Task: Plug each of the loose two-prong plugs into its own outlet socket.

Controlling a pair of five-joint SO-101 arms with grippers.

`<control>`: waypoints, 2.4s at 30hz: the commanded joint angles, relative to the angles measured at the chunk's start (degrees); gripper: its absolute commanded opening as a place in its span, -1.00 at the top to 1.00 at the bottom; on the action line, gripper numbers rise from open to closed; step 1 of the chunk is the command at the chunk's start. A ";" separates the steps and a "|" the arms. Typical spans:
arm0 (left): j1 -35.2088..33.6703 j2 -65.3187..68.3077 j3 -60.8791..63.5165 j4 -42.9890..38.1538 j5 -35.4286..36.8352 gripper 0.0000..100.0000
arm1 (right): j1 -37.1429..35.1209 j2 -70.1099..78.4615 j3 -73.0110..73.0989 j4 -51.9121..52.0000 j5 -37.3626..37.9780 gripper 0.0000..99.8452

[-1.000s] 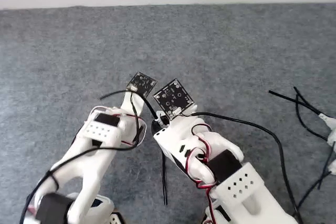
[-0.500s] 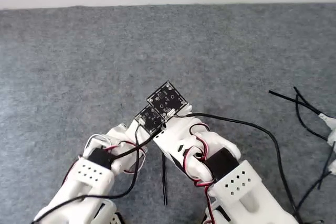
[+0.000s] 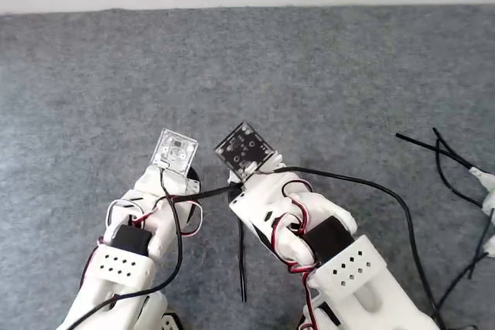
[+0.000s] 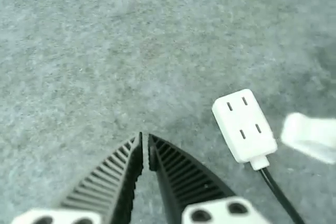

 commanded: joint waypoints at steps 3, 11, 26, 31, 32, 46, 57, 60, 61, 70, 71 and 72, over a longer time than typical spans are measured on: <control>-0.70 -0.79 -0.48 -1.41 0.79 0.97 | 1.10 0.75 -7.65 8.40 6.15 0.98; -0.79 -0.79 -0.22 -1.41 1.93 0.97 | 8.66 12.62 -16.00 18.24 6.42 0.98; -5.45 -0.79 -2.59 -1.32 10.81 0.80 | 20.26 47.96 -34.55 18.15 2.90 0.98; -5.45 -0.79 -2.59 -1.32 11.69 0.80 | 21.85 57.01 -39.91 18.24 4.84 0.98; -5.45 -0.79 -2.59 -1.32 11.69 0.80 | 22.37 58.15 -40.70 18.24 5.45 0.97; -5.27 -0.79 -2.24 -1.32 11.60 0.79 | 25.80 54.55 -44.22 16.84 2.73 0.55; -5.54 -0.70 -2.59 -1.49 11.78 0.79 | 27.82 49.63 -33.58 7.69 -11.78 0.92; -5.54 -0.70 -2.59 -1.49 11.78 0.79 | 28.26 50.24 -33.05 7.60 -11.60 0.98; -5.54 -0.70 -2.59 -1.49 11.78 0.79 | 28.18 50.51 -32.53 7.60 -11.60 0.97; -5.54 -0.70 -2.42 -1.49 11.78 0.79 | 31.08 58.24 -32.62 7.16 -9.23 0.98; -5.54 -0.70 -2.42 -1.49 11.78 0.79 | 31.96 58.77 -33.32 7.43 -9.23 0.98; -5.54 -0.70 -2.33 -1.49 11.78 0.79 | 32.75 59.12 -33.76 7.60 -9.23 0.98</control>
